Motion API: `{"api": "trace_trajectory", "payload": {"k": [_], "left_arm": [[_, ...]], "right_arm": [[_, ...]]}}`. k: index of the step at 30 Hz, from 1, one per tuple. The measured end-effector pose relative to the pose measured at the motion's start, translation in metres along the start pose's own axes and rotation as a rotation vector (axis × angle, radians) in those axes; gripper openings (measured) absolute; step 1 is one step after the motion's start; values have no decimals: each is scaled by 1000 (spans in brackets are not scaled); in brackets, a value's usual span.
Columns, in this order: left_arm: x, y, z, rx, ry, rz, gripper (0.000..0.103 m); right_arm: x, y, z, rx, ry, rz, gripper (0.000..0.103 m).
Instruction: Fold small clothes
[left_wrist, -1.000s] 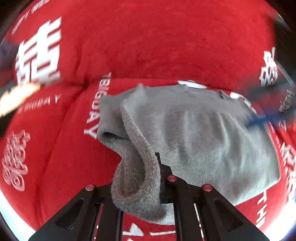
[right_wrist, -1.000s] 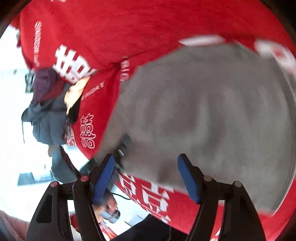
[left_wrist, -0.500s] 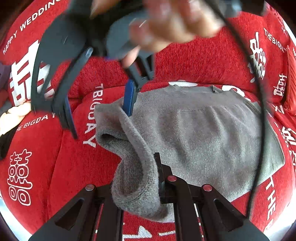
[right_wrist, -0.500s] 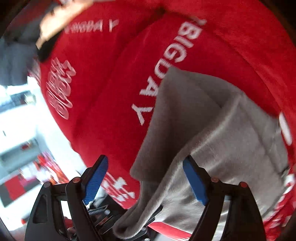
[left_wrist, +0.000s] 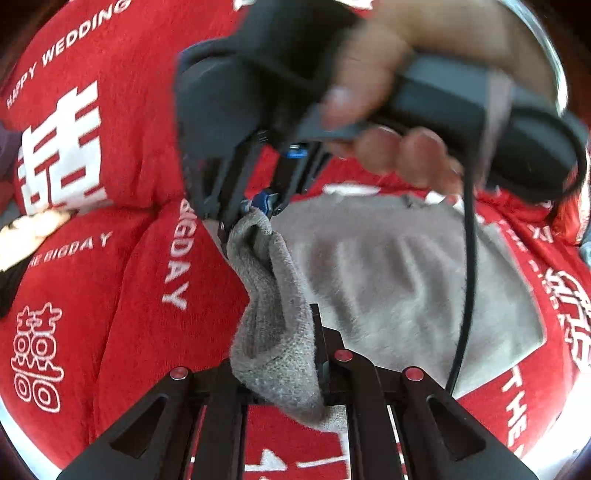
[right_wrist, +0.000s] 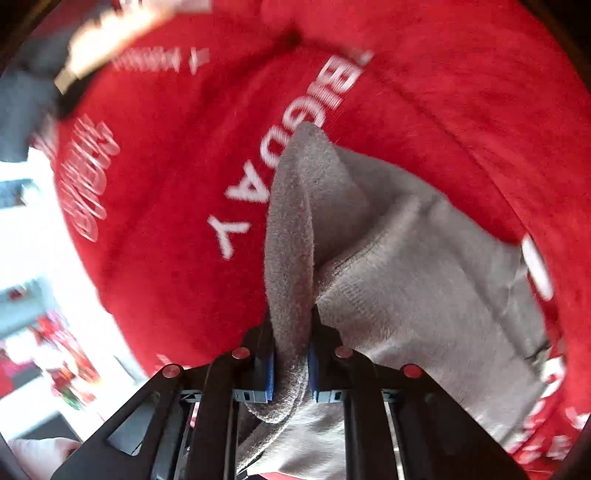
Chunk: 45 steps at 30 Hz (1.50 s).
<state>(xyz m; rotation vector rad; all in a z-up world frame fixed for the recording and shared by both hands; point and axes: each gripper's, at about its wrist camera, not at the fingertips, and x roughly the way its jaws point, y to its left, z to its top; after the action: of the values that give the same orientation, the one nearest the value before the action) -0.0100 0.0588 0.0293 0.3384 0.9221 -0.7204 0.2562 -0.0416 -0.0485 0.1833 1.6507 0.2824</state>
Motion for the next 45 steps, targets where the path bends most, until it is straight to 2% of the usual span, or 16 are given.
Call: {"api": "trace_trajectory", "payload": {"k": [5, 9, 12, 17, 22, 25, 31, 34, 37, 38, 40, 41, 42, 45], "left_arm": [[-28, -32, 24, 61, -62, -38, 11], [-47, -72, 43, 145, -111, -81, 11], [-58, -109, 53, 217, -135, -127, 11], [-57, -171, 54, 339, -128, -210, 11], [-25, -229, 42, 432, -57, -276, 11], [4, -257, 25, 479, 11, -299, 11], [49, -283, -5, 512, 130, -300, 11], [53, -284, -7, 509, 132, -302, 11], [51, -286, -2, 495, 143, -296, 11], [49, -285, 1, 487, 154, -295, 15], [50, -279, 6, 473, 172, -298, 54], [41, -275, 9, 466, 155, -287, 80], [31, -271, 7, 469, 121, -283, 83], [7, -261, 3, 515, 121, -313, 83]], "right_arm": [[-58, -45, -45, 122, -208, 225, 14], [-104, -87, -96, 200, -385, 359, 14], [-131, -118, -127, 248, -491, 425, 15], [-151, -170, -206, 321, -652, 500, 15], [-133, -236, -278, 479, -727, 534, 14], [-96, -278, -314, 610, -729, 536, 15], [-1, -325, -342, 807, -641, 555, 16], [14, -330, -347, 830, -695, 616, 17], [15, -329, -347, 824, -702, 616, 17], [14, -329, -347, 824, -697, 615, 18], [9, -330, -349, 825, -682, 600, 22], [5, -330, -350, 828, -670, 584, 25], [2, -330, -352, 829, -661, 576, 25], [-4, -327, -352, 840, -642, 564, 25]]}}
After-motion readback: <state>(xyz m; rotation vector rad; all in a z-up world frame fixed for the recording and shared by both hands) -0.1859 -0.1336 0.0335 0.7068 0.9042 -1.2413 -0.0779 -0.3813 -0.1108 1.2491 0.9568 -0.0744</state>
